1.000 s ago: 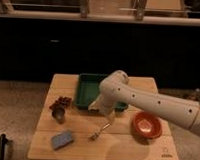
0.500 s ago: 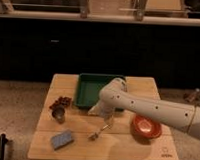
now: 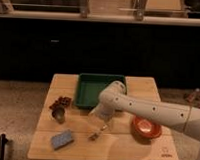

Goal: Place fork in metal cup

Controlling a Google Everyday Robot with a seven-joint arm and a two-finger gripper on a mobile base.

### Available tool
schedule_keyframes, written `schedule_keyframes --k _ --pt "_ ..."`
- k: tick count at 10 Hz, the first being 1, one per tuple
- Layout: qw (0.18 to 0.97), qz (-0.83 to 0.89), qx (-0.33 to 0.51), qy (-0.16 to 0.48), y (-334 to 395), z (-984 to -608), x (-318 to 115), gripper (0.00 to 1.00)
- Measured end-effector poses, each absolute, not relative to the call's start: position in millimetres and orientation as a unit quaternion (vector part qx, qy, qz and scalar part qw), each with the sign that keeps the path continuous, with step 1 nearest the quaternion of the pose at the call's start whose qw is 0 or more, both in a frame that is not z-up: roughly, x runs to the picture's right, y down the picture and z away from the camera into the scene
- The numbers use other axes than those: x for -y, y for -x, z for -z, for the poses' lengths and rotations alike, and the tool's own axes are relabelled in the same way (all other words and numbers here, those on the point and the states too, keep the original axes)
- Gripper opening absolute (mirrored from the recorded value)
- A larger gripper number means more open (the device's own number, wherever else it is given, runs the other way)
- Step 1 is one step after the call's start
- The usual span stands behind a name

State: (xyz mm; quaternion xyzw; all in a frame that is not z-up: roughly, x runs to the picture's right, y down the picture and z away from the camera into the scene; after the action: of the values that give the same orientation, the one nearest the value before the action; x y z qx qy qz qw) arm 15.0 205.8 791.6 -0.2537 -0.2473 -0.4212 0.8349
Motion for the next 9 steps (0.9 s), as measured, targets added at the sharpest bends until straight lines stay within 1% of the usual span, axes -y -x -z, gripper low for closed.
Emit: schedule_keyframes --k 9 --pt "0.837 0.413 0.232 0.275 -18 -818 -230 0.80"
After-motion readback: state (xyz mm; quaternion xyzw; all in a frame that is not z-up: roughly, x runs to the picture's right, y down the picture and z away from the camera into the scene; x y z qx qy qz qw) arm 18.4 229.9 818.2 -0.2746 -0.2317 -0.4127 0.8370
